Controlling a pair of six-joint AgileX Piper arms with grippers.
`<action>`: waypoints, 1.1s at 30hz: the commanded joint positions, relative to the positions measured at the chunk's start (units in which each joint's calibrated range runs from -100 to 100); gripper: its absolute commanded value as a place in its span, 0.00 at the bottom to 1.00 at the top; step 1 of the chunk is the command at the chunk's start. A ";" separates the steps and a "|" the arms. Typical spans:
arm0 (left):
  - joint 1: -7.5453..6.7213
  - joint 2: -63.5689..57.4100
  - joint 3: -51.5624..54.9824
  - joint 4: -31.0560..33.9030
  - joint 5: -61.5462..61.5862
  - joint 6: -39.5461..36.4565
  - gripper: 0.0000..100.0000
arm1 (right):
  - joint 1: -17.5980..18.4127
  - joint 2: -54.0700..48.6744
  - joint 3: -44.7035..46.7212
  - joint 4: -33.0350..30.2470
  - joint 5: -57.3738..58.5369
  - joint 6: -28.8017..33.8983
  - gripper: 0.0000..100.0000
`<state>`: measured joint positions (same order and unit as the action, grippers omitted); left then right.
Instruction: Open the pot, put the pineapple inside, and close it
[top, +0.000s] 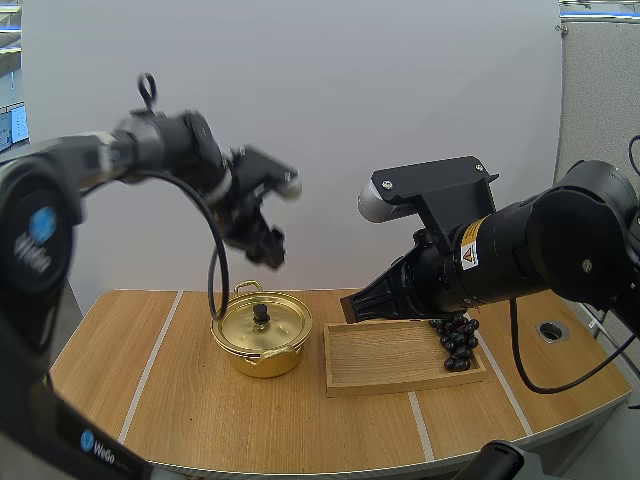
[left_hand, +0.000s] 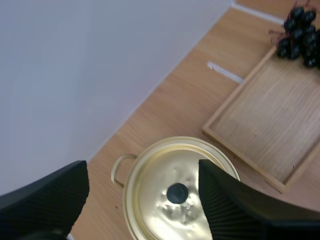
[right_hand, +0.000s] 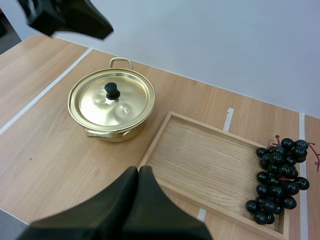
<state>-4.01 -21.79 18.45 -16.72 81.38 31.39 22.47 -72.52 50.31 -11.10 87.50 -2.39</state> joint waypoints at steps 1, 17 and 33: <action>-0.16 -6.25 -2.42 -0.97 2.61 -1.40 1.00 | -0.29 -0.64 0.08 -0.33 -1.19 -0.48 0.00; -0.16 -38.39 -4.18 -0.97 6.84 -5.41 1.00 | -0.29 -0.64 0.08 -0.33 -1.19 -0.48 0.00; -0.16 -54.21 -4.18 -1.19 18.62 -12.21 0.00 | -0.29 -0.64 0.08 0.01 -1.19 -0.18 0.00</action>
<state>-4.01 -71.22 14.56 -16.83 99.21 22.27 22.47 -72.52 50.31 -11.10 87.50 -2.39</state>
